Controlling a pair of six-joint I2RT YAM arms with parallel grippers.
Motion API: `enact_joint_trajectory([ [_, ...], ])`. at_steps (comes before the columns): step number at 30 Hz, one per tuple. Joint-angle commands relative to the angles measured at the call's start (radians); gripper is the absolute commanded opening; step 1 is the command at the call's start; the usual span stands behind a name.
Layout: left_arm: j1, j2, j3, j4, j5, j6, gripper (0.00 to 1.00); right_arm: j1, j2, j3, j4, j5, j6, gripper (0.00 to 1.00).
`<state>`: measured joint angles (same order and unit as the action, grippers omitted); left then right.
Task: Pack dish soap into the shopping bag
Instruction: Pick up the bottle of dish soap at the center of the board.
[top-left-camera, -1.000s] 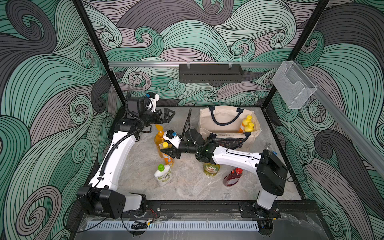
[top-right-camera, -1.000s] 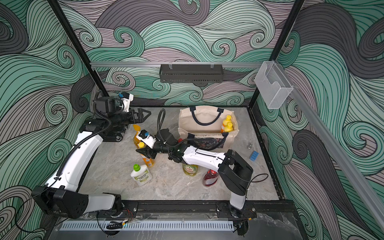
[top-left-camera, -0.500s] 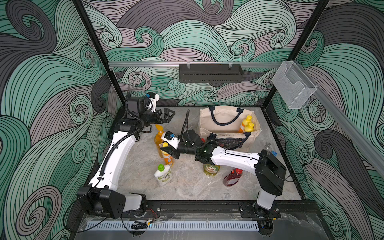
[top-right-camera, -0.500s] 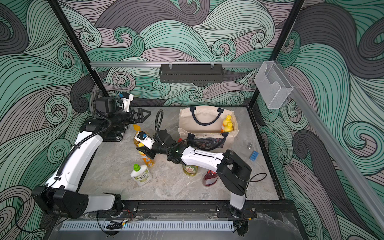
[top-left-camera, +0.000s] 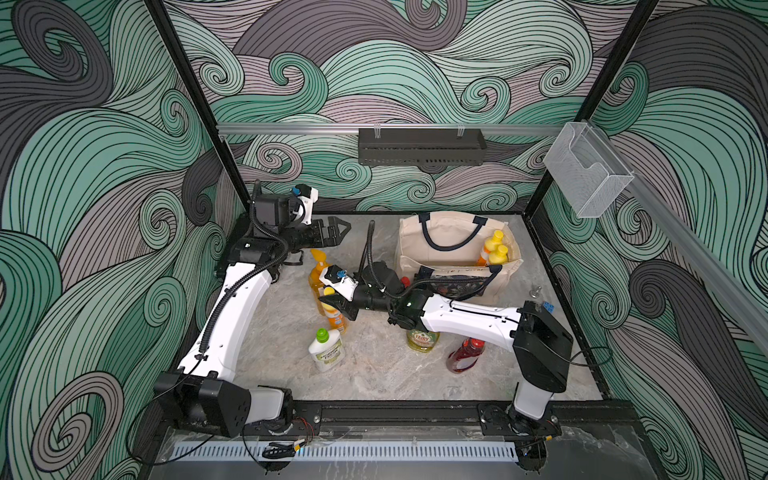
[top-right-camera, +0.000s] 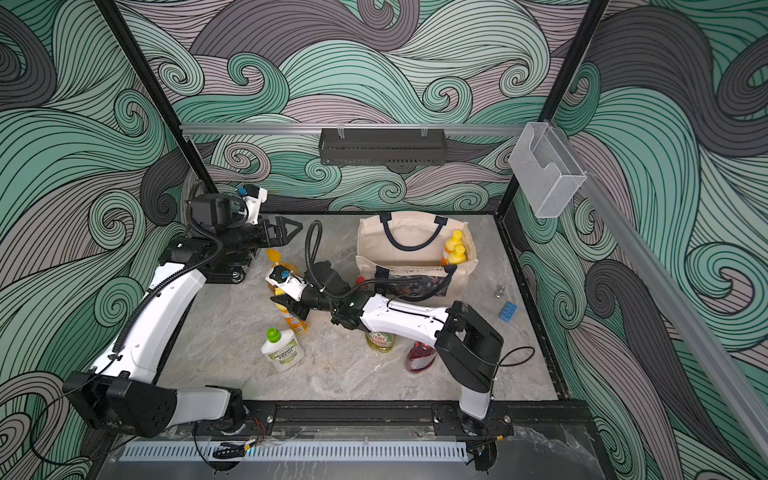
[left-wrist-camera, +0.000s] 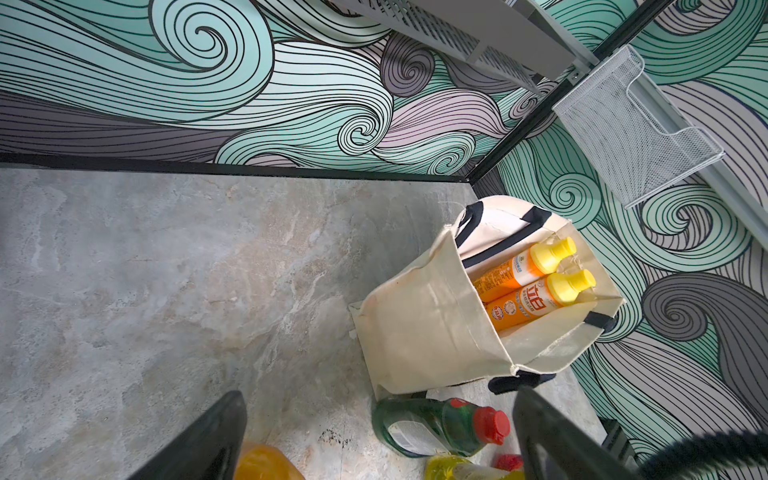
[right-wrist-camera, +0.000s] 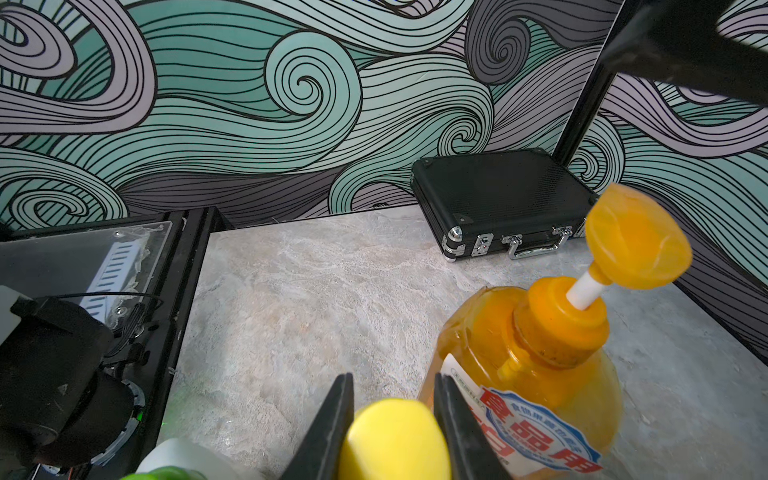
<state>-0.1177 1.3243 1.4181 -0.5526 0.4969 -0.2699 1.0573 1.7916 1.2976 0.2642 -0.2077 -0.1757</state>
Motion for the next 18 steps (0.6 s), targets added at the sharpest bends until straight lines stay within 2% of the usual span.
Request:
enact_joint_trajectory([
  [1,0.012,-0.014,-0.002,0.024,0.023,-0.007,0.99,-0.001,-0.048,0.003,-0.070,0.058,-0.030,0.00],
  [18,0.009,-0.004,-0.008,0.061,0.118,-0.034,0.99,-0.002,-0.217,-0.007,-0.275,0.208,-0.012,0.00],
])
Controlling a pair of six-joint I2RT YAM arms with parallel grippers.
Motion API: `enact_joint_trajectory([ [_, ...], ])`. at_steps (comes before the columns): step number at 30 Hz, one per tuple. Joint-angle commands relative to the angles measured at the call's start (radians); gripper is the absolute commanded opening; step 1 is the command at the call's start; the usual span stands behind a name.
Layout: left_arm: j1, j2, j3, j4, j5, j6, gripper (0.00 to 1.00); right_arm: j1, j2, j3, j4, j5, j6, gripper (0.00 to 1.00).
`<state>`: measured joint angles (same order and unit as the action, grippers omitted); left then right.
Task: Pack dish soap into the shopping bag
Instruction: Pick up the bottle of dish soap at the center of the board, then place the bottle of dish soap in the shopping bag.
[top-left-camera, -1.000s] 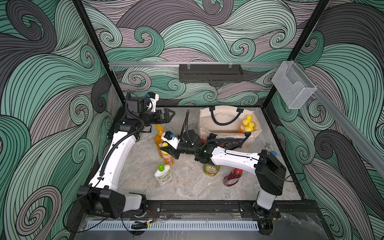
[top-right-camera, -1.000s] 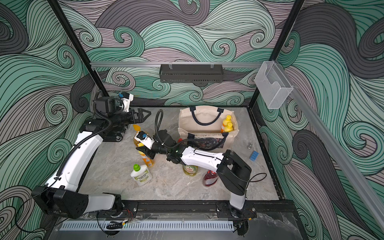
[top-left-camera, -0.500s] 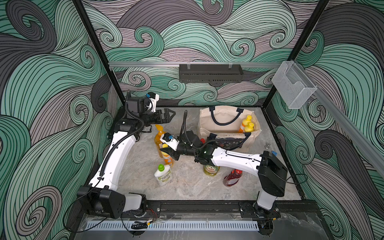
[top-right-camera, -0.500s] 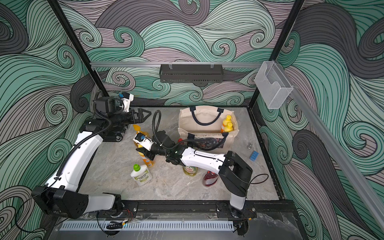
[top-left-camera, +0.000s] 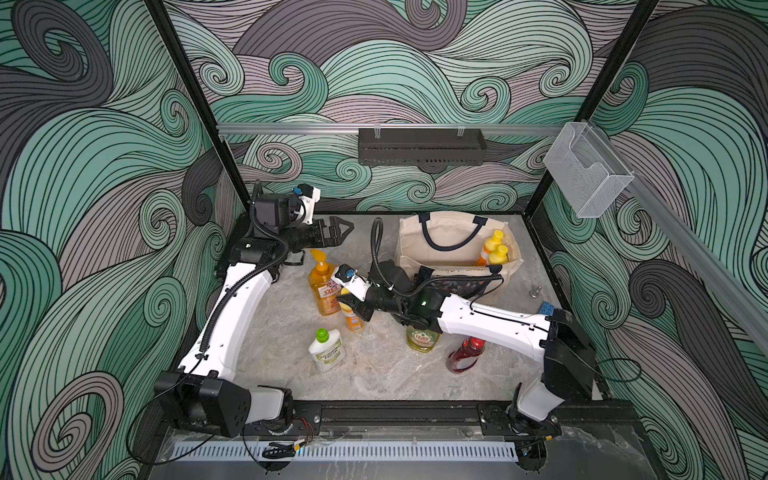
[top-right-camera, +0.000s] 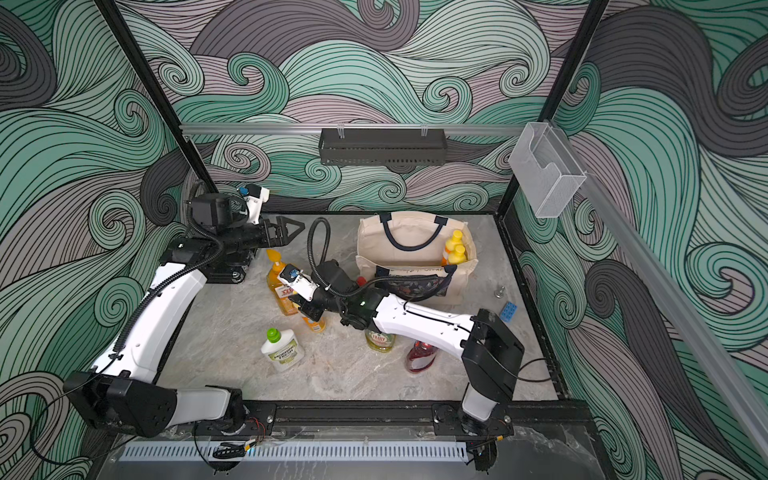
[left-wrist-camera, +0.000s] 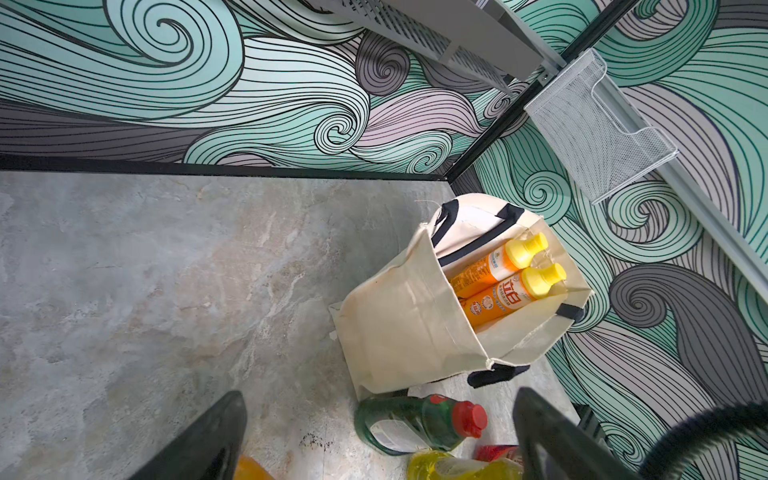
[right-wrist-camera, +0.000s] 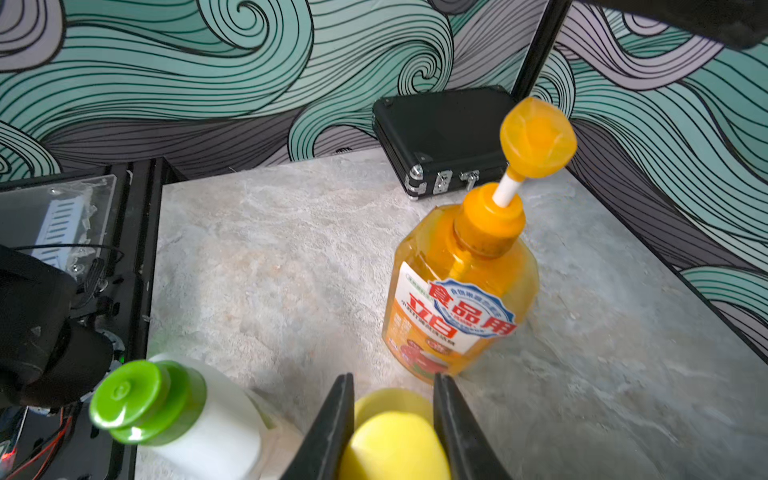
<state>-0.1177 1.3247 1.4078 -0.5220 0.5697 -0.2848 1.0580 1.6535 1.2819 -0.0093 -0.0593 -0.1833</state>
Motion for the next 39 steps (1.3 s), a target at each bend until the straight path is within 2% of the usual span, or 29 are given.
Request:
enact_joint_trajectory([
  [1,0.007,-0.003,0.003,0.033,0.052,-0.022,0.99,-0.002,-0.089,0.010,-0.016,0.059,-0.003,0.00],
  [15,-0.049,0.013,0.002,0.037,0.062,-0.020,0.99,-0.045,-0.253,0.029,-0.176,0.098,0.041,0.00],
  [26,-0.068,0.019,0.024,-0.016,0.018,0.028,0.99,-0.086,-0.297,0.150,-0.314,0.059,0.061,0.00],
  [39,-0.102,0.030,0.019,-0.004,0.033,0.019,0.99,-0.119,-0.310,0.311,-0.435,0.072,0.058,0.00],
])
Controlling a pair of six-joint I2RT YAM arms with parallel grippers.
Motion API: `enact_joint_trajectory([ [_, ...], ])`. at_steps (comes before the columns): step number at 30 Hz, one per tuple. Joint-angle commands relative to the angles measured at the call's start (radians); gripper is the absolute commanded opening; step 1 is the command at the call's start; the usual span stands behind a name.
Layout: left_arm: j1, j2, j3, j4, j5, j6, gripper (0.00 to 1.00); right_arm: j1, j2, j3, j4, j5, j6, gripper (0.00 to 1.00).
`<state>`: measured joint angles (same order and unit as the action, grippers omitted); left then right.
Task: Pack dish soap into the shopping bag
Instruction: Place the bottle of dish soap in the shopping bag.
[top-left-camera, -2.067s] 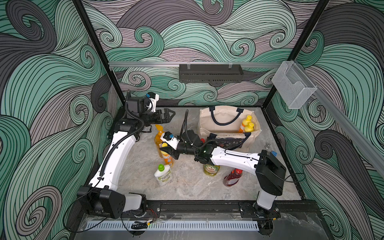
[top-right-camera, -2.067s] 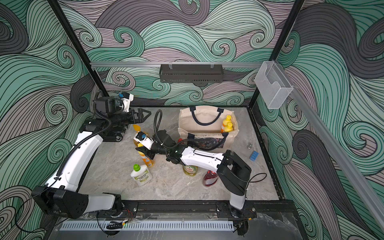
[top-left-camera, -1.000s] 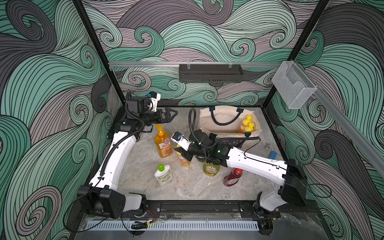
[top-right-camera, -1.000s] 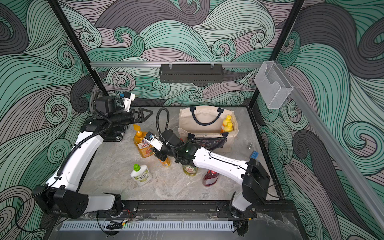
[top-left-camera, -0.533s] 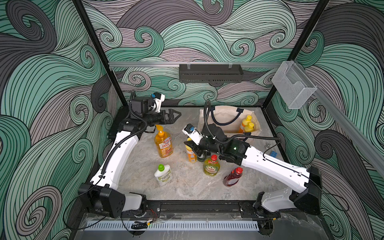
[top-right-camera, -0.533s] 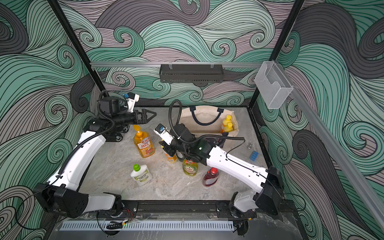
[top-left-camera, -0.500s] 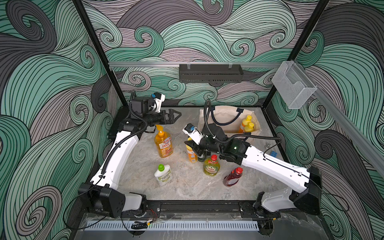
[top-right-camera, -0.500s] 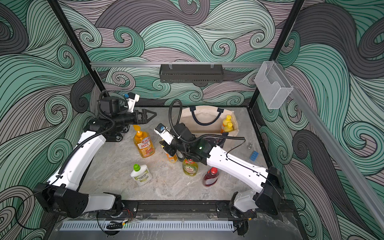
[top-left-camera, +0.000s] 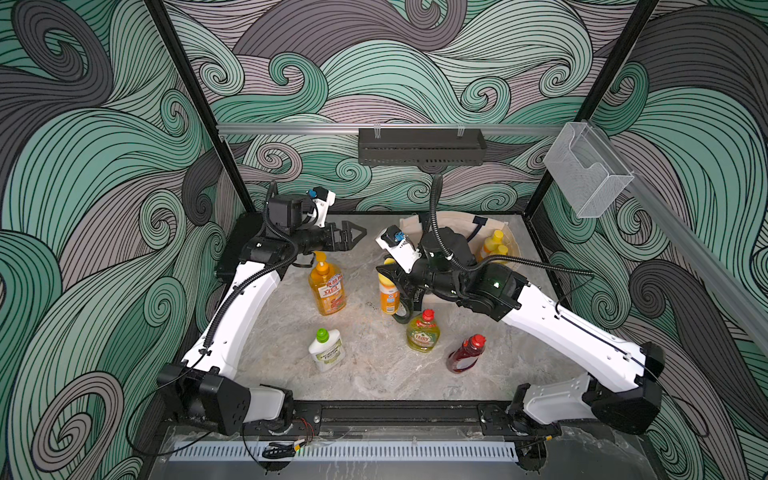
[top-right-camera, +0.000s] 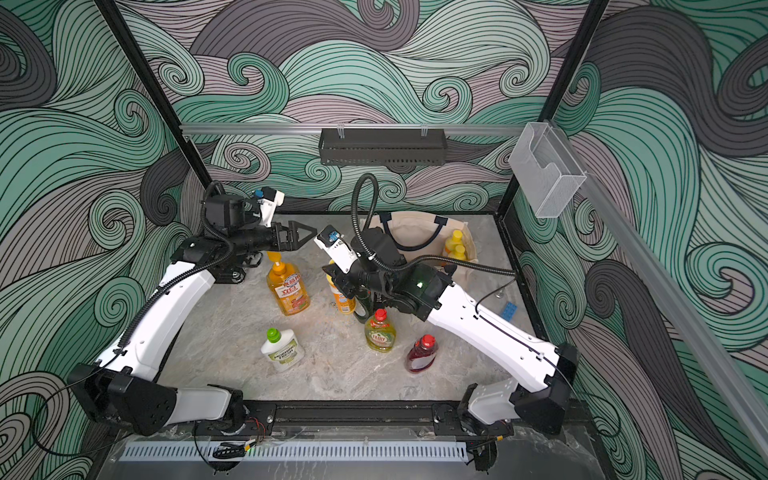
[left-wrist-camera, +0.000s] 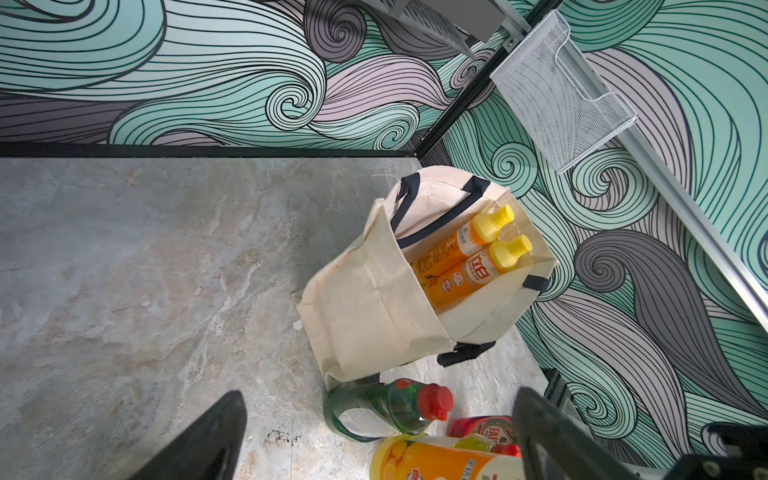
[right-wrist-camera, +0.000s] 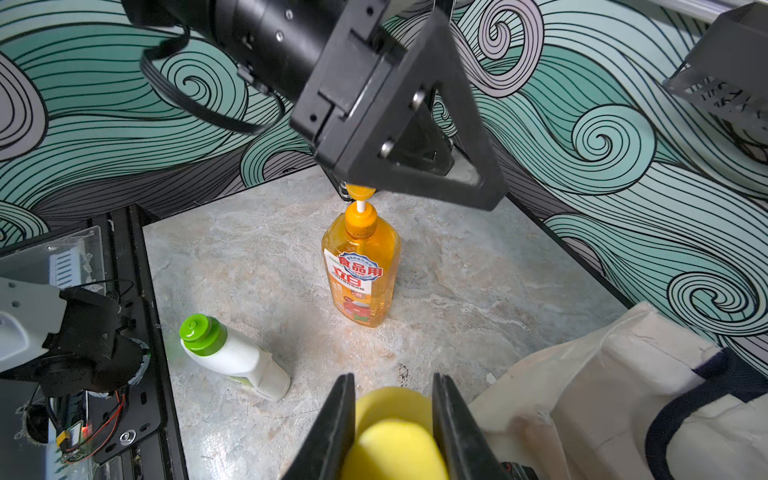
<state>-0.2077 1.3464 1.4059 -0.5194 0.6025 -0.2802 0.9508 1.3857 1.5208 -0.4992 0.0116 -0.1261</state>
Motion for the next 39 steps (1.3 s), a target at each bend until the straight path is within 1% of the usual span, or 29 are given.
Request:
enact_joint_trajectory([
  [1,-0.014,0.009,0.021,-0.007,0.000,0.016,0.99,-0.015,-0.039,0.087,0.048,-0.003,-0.001,0.00],
  [10,-0.039,0.017,0.026,-0.014,0.002,0.024,0.99,-0.046,-0.003,0.240,-0.017,0.020,-0.042,0.00],
  [18,-0.076,0.033,0.024,-0.023,-0.002,0.043,0.99,-0.088,0.047,0.355,-0.040,0.001,-0.048,0.00],
  [23,-0.084,0.036,0.026,-0.024,0.000,0.039,0.99,-0.111,0.061,0.395,-0.055,0.030,-0.068,0.00],
  [29,-0.102,0.038,0.024,-0.021,0.000,0.038,0.99,-0.141,0.081,0.440,-0.060,0.013,-0.042,0.00],
  [33,-0.108,0.039,0.025,-0.024,-0.001,0.041,0.99,-0.148,0.102,0.496,-0.078,0.035,-0.043,0.00],
  [39,-0.128,0.041,0.021,-0.020,0.000,0.038,0.98,-0.184,0.108,0.526,-0.082,0.054,-0.063,0.00],
])
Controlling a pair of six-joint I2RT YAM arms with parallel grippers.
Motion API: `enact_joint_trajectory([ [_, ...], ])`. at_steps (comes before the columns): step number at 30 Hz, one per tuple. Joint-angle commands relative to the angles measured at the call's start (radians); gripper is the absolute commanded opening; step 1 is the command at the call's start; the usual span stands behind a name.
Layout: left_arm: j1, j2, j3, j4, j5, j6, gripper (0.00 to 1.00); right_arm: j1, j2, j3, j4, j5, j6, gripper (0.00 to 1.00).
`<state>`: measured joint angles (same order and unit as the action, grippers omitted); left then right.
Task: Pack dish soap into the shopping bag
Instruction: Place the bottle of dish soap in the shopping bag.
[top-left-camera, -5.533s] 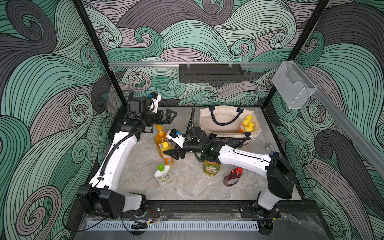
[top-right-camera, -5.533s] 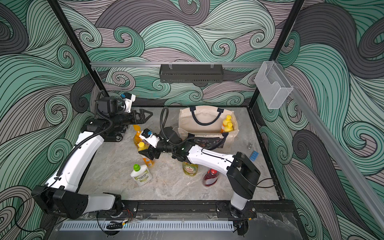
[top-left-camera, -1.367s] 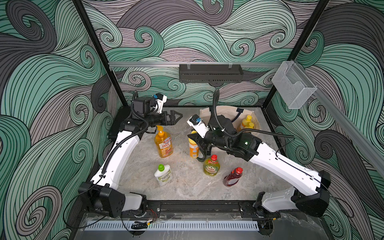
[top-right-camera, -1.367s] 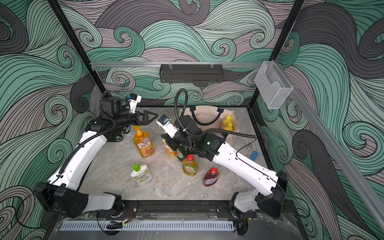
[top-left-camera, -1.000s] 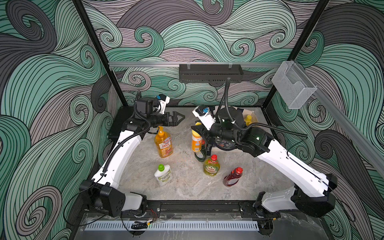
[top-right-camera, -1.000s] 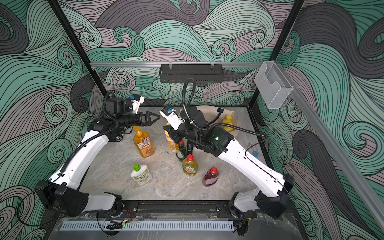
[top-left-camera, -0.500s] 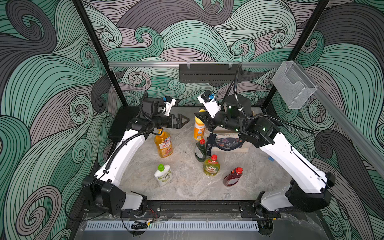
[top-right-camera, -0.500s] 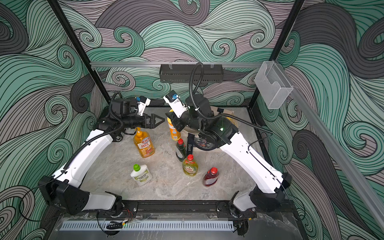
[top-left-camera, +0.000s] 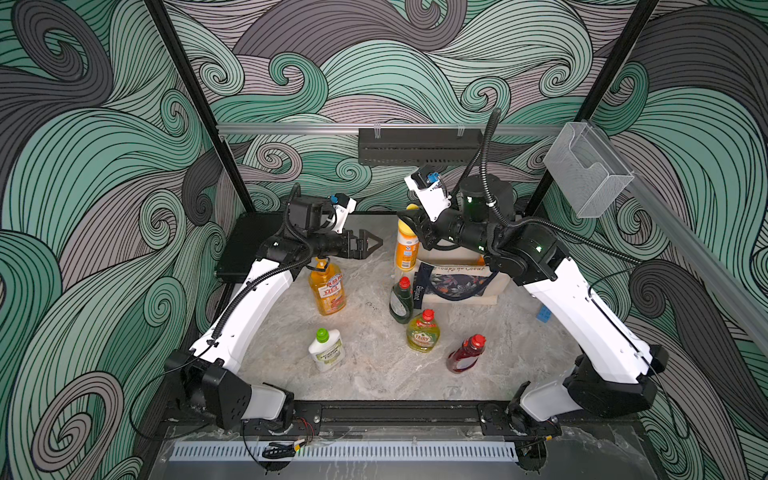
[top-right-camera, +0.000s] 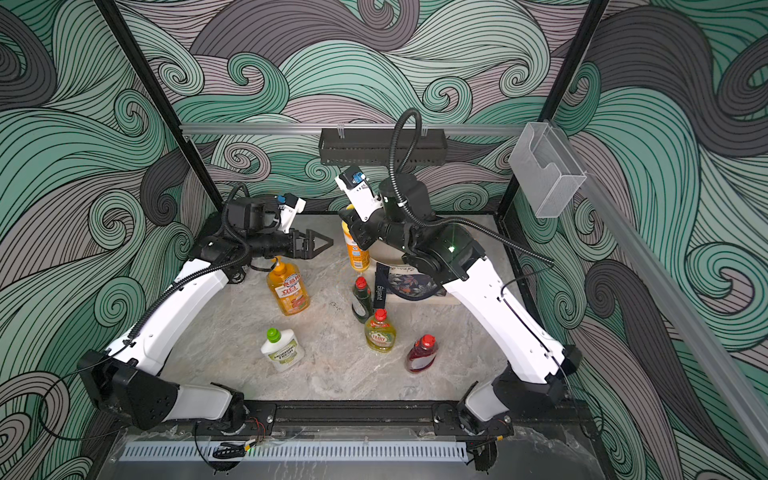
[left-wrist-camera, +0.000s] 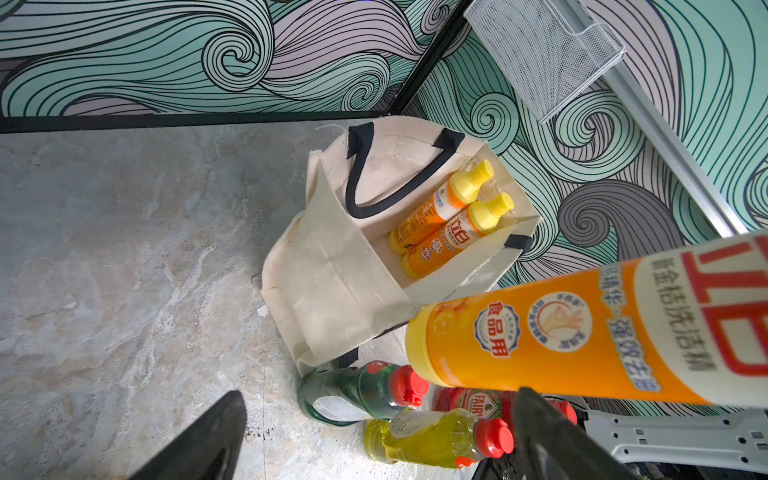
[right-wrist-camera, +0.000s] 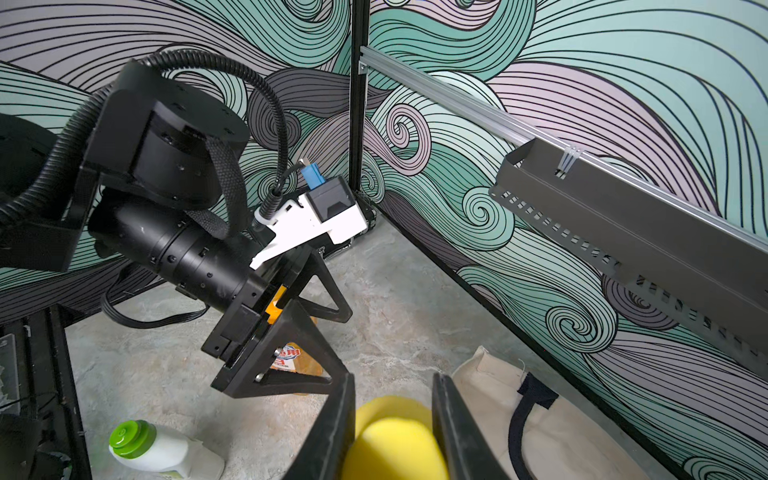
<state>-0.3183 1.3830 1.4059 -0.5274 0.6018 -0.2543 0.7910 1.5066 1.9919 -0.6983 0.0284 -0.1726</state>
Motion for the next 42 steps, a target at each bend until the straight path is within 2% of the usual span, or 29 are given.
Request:
enact_joint_trajectory([
  [1,-0.022,0.008,0.021,-0.012,0.001,0.012,0.98,-0.034,-0.013,0.060,0.118,0.037,-0.016,0.00],
  [13,-0.057,0.022,0.018,-0.002,0.004,0.004,0.99,-0.135,0.012,0.164,0.074,0.003,0.005,0.00],
  [20,-0.091,0.064,0.021,0.023,-0.010,-0.011,0.99,-0.197,0.009,0.160,0.070,0.009,0.007,0.00],
  [33,-0.150,0.141,0.034,0.048,-0.036,-0.019,0.98,-0.352,-0.043,-0.046,0.162,0.026,0.034,0.00],
  [42,-0.205,0.223,0.184,-0.071,-0.156,0.035,0.99,-0.438,-0.075,-0.168,0.217,0.007,0.063,0.00],
])
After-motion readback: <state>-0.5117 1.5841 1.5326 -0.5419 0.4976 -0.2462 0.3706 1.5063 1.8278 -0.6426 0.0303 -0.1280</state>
